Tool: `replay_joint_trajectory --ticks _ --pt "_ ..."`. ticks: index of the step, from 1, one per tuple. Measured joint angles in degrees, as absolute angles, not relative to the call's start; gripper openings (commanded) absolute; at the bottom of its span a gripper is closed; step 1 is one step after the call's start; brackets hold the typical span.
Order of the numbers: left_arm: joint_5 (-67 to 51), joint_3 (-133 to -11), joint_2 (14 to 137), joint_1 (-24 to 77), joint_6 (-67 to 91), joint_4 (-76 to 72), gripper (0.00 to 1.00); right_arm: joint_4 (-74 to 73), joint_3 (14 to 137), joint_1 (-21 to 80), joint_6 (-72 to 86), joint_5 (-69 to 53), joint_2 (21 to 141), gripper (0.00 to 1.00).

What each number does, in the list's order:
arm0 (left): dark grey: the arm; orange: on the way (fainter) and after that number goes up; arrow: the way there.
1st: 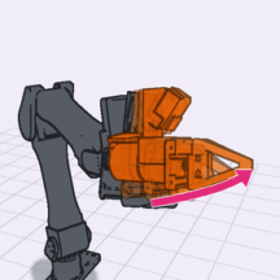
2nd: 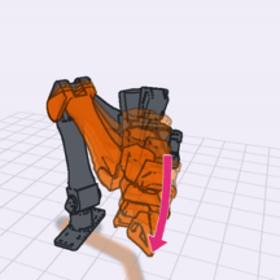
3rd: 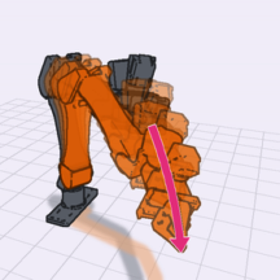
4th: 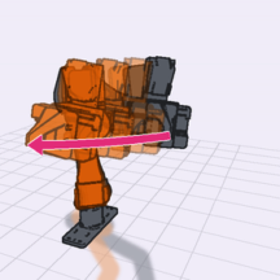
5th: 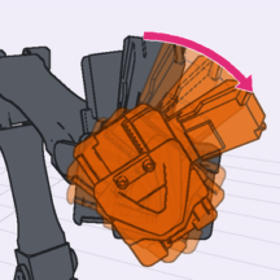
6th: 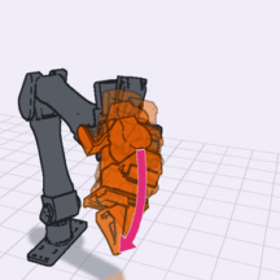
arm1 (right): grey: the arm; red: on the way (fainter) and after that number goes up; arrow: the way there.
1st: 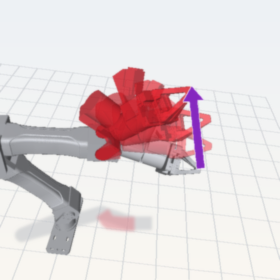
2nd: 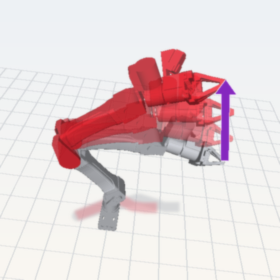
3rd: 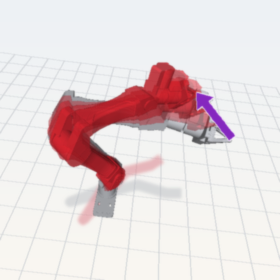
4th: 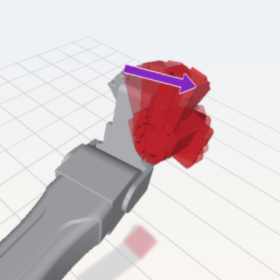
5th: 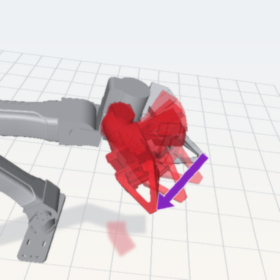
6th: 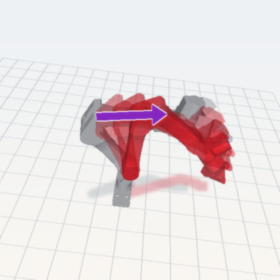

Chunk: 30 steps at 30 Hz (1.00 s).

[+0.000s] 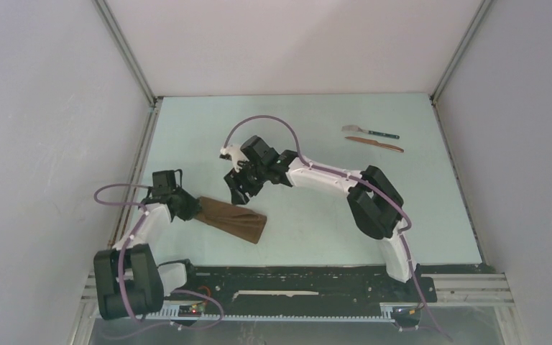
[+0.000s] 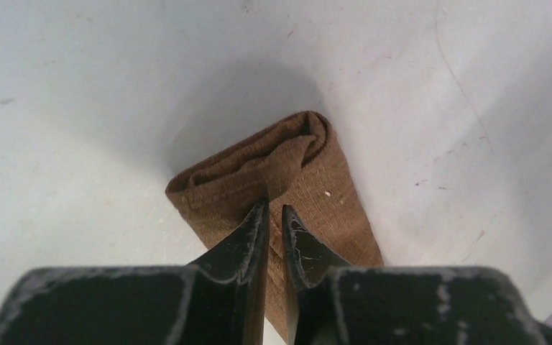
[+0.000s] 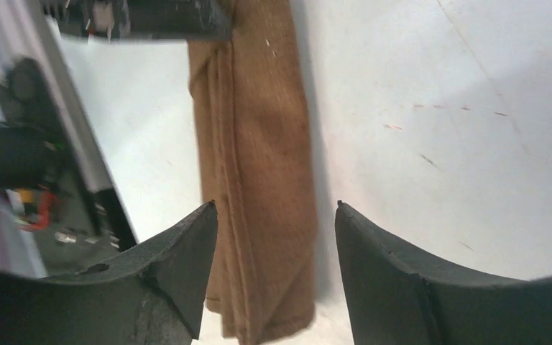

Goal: Fold the napkin into a case and place the utensils inside
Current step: Smooth out the smaller rectangle-folded napkin at the center of the board, then stuff the top corner of the smaller-rectangle-folded napkin into the folded napkin.

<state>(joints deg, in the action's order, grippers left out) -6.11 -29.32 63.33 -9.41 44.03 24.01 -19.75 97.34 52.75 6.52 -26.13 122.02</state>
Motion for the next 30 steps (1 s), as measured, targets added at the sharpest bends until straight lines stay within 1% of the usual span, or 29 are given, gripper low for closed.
replay_joint_trajectory --ticks 3,6,11,19,30 --pt "-6.5 -30.2 68.2 -9.4 43.5 22.4 0.14 -23.1 96.1 55.2 -2.9 -18.9 119.3 0.68" --pt "-7.1 -31.3 71.9 -9.5 43.5 21.1 0.12 -24.9 95.8 58.3 -9.3 -14.7 119.0 0.66" --pt "-8.0 -32.3 73.9 -9.5 43.5 20.6 0.12 -28.5 96.1 62.3 -16.1 -11.1 119.1 0.69" --pt "-8.0 -32.3 73.9 -9.5 43.5 20.6 0.12 -31.6 99.3 64.8 -21.3 -6.7 121.7 0.69" --pt "-8.0 -32.3 73.9 -9.5 43.5 20.6 0.12 -31.9 99.4 66.9 -23.9 0.0 123.2 0.72"
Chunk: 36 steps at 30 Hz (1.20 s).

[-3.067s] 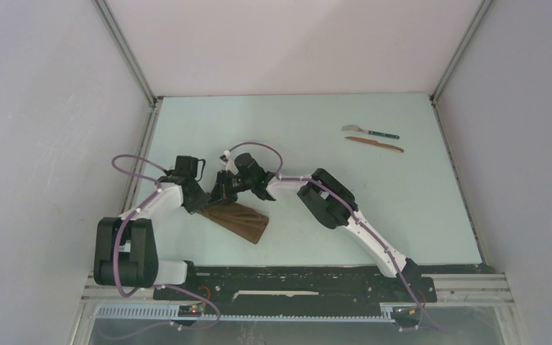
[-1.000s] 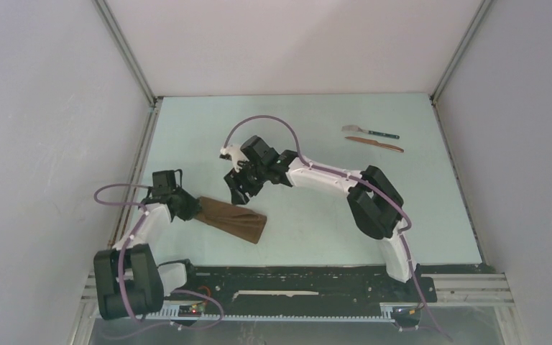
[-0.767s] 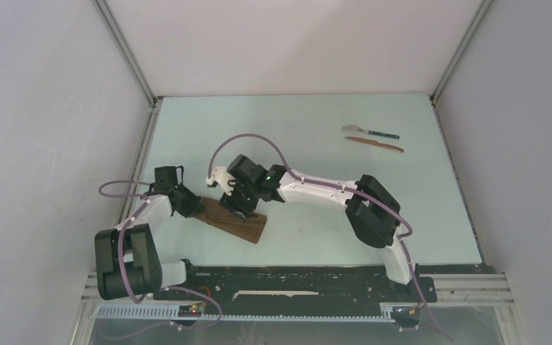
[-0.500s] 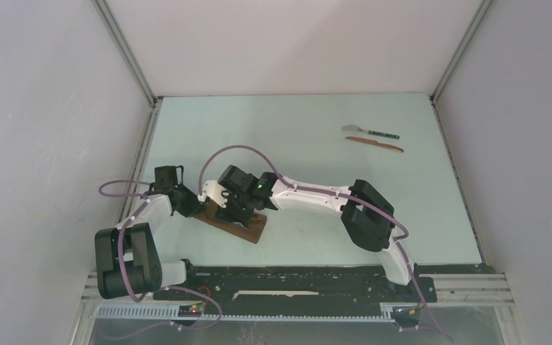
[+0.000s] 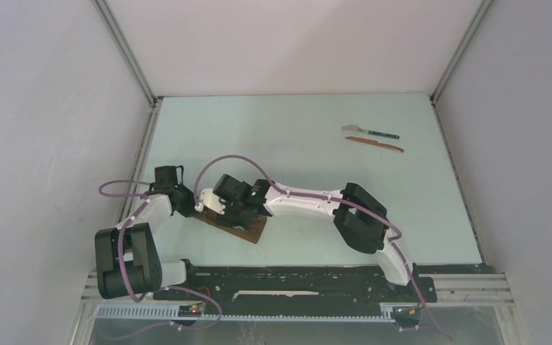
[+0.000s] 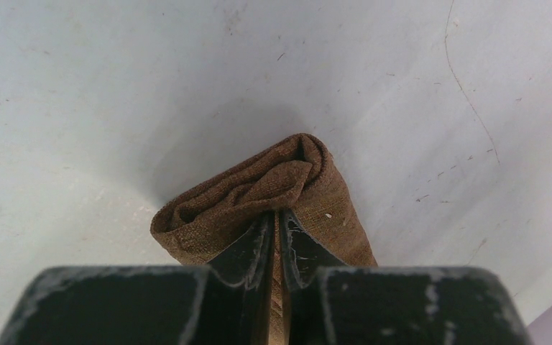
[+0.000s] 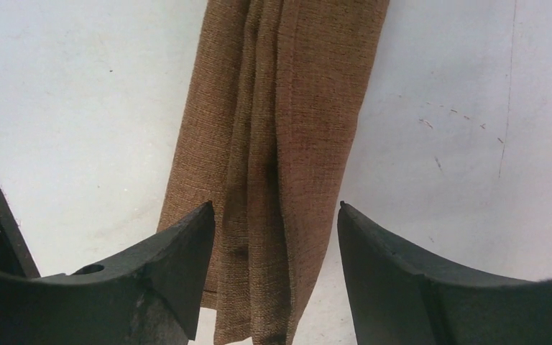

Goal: Fold the napkin into a case and place the utensils inside
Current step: Stuff the top corner of the smaller-rectangle-folded napkin into the folded napkin.

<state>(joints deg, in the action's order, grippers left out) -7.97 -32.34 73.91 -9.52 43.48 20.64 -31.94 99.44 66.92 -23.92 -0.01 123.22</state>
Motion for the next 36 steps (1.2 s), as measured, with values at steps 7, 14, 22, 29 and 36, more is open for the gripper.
replay_joint_trajectory --ticks 7,14,22,29,36 --pt "-8.0 -32.3 73.9 -9.5 43.5 20.6 0.12 -31.9 99.4 68.3 -24.1 1.8 123.2 0.70" --pt "-8.0 -32.3 73.8 -9.5 43.5 20.7 0.13 -29.6 98.4 69.4 -24.8 6.0 123.2 0.69" --pt "-7.9 -32.3 73.6 -9.5 43.5 20.8 0.17 -28.2 97.9 70.0 -25.5 7.9 123.6 0.65" --pt "-7.9 -32.3 71.2 -9.5 43.4 22.0 0.28 -27.4 97.9 70.1 -25.7 10.0 124.8 0.63" --pt "-7.8 -32.4 65.6 -9.5 43.0 25.0 0.34 -26.2 96.8 70.2 -25.6 10.2 125.0 0.69"
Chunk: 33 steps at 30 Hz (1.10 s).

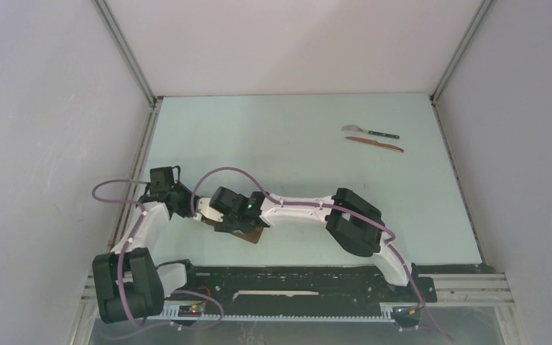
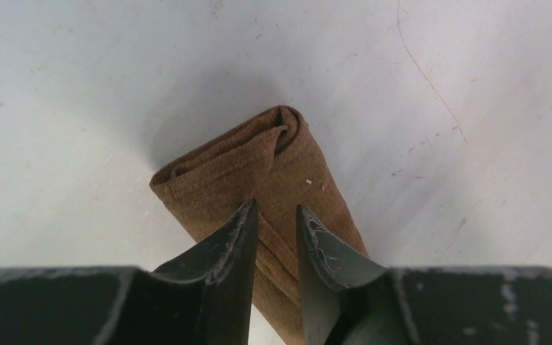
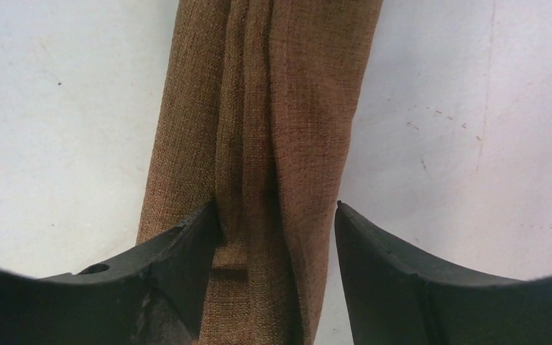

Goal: Fold the napkin into a case and place the utensils inside
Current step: Stuff the top corner of the smaller-rectangle-folded napkin into the folded napkin.

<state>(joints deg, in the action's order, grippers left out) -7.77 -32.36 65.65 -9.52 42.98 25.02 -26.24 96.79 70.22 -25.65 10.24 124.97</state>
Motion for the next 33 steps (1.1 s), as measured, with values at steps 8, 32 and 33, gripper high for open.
replay_joint_trajectory --ticks 8,32,33 --pt "-8.1 -32.2 59.3 -9.5 43.5 30.5 0.26 -25.4 95.2 70.3 -25.5 10.3 125.0 0.59" --pt "-12.4 -13.7 50.5 5.4 60.5 18.5 0.00 -29.6 96.4 68.7 -17.0 3.6 124.5 0.07" --pt "-12.4 -13.3 50.3 5.5 60.7 18.0 0.00 -30.0 96.5 68.3 -16.0 2.3 124.2 0.07"
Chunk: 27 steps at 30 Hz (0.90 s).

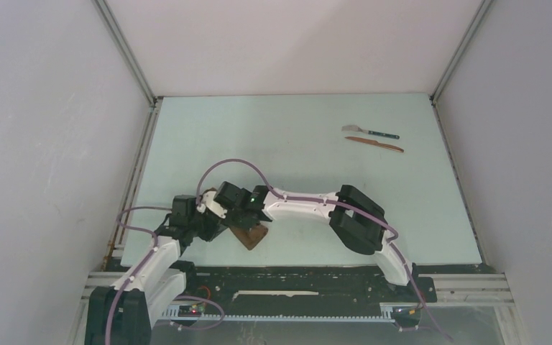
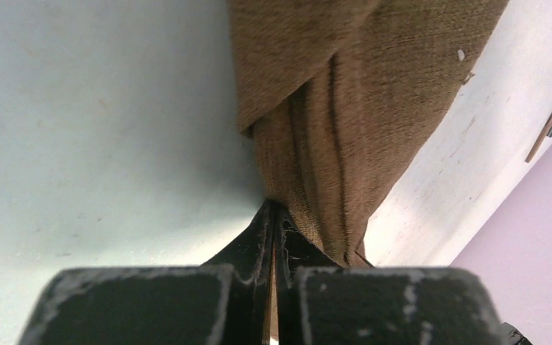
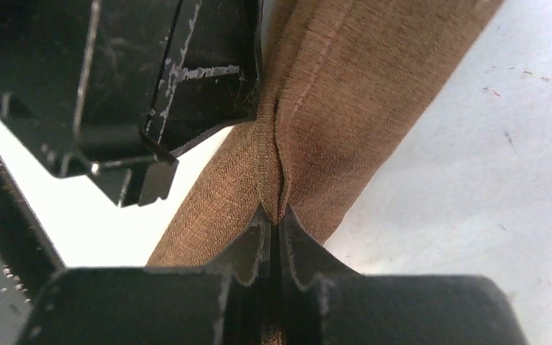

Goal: Fold the napkin into a case and place the utensils inside
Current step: Stuff the top corner of the smaller-rectangle-folded napkin into the folded napkin.

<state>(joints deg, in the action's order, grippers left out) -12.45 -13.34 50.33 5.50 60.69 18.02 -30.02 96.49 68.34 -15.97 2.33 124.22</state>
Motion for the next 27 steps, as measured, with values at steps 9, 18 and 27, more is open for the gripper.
replay_joint_trajectory --ticks 9,18,27 --pt "-12.7 -12.8 49.9 5.6 61.5 16.6 0.00 -34.0 100.8 65.6 -6.0 -6.2 123.9 0.08" --pt "-12.7 -12.3 49.8 5.7 61.5 15.5 0.00 -36.0 105.7 63.4 5.9 -14.8 126.9 0.12" --pt "-11.9 -12.8 48.1 5.7 60.9 18.2 0.11 -33.7 104.3 62.5 10.9 -18.4 129.5 0.16"
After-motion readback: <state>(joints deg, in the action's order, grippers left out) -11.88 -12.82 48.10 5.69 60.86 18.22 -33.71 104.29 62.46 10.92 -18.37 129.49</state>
